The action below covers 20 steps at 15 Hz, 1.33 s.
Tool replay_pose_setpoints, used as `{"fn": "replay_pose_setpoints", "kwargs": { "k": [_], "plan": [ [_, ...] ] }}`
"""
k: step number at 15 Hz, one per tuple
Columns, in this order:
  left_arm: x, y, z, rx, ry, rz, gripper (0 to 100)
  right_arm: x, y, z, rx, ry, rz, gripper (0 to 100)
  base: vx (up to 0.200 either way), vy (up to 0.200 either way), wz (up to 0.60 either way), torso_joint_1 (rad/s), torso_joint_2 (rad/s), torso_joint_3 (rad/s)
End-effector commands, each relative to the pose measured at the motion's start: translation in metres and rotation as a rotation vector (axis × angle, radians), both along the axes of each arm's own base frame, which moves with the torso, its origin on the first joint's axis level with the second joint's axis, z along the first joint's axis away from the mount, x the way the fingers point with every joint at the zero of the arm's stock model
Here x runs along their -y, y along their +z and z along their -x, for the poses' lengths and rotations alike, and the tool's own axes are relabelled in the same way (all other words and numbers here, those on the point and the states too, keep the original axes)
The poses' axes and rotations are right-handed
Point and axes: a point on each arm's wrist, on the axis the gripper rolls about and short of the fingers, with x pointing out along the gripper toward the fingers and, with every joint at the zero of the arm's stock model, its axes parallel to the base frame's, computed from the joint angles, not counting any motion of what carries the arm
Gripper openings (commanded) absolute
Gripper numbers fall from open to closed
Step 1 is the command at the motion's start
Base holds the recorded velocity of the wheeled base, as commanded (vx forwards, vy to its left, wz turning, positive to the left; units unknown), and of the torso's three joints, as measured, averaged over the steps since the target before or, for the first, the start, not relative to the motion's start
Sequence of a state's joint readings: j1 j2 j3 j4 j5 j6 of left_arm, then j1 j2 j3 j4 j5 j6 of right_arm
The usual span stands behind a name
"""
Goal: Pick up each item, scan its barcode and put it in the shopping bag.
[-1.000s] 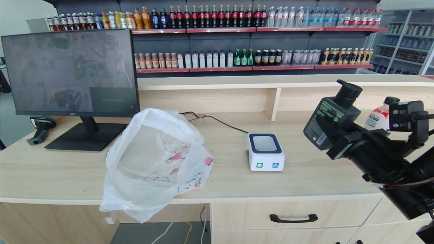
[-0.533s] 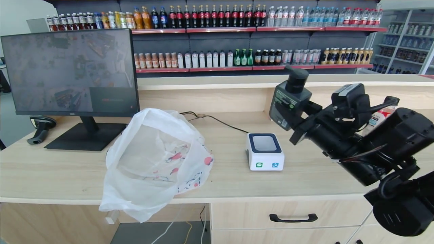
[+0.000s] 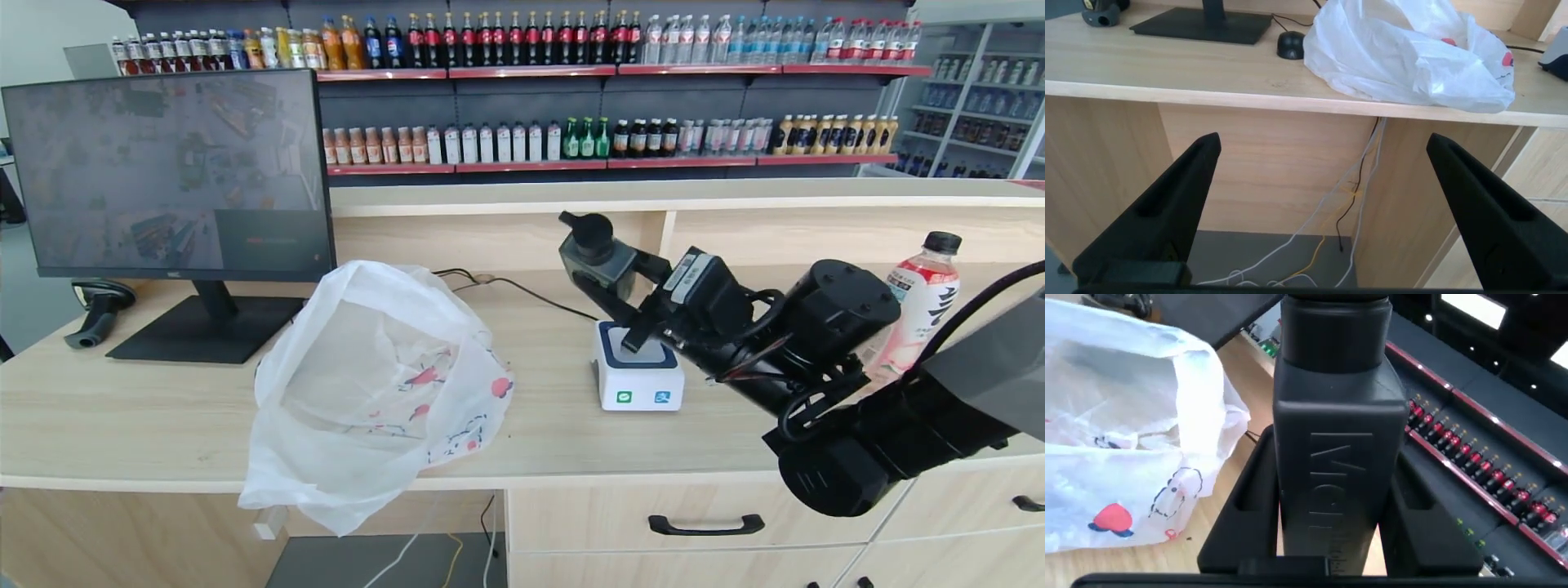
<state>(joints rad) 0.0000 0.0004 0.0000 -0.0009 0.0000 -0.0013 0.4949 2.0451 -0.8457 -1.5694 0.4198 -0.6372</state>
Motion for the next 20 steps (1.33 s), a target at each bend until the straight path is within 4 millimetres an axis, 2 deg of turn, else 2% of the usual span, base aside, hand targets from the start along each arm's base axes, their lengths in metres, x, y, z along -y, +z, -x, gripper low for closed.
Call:
{"fn": "replay_pose_setpoints", "kwargs": {
  "k": [1, 4, 11, 20],
  "plan": [
    [0.000, 0.000, 0.000, 0.001, 0.000, 0.000, 100, 0.011, -0.017, -0.002, -0.015, -0.011, 0.068, 0, 0.000, 0.000, 0.00, 0.000, 0.00, 0.000],
    [0.000, 0.000, 0.000, 0.001, 0.000, 0.000, 100, 0.021, -0.024, 0.000, 0.020, 0.007, 0.139, 0, 0.000, 0.000, 0.00, 0.000, 0.00, 0.000],
    [0.000, 0.000, 0.000, 0.001, 0.000, 0.000, 100, 0.052, -0.043, -0.018, 0.010, -0.013, 0.208, 0, 0.000, 0.000, 0.00, 0.000, 0.00, 0.000],
    [0.000, 0.000, 0.000, 0.001, 0.000, 0.000, 100, 0.048, -0.051, -0.030, 0.023, 0.011, 0.218, 0, 0.000, 0.000, 0.00, 0.000, 0.00, 0.000]
  ]
}}
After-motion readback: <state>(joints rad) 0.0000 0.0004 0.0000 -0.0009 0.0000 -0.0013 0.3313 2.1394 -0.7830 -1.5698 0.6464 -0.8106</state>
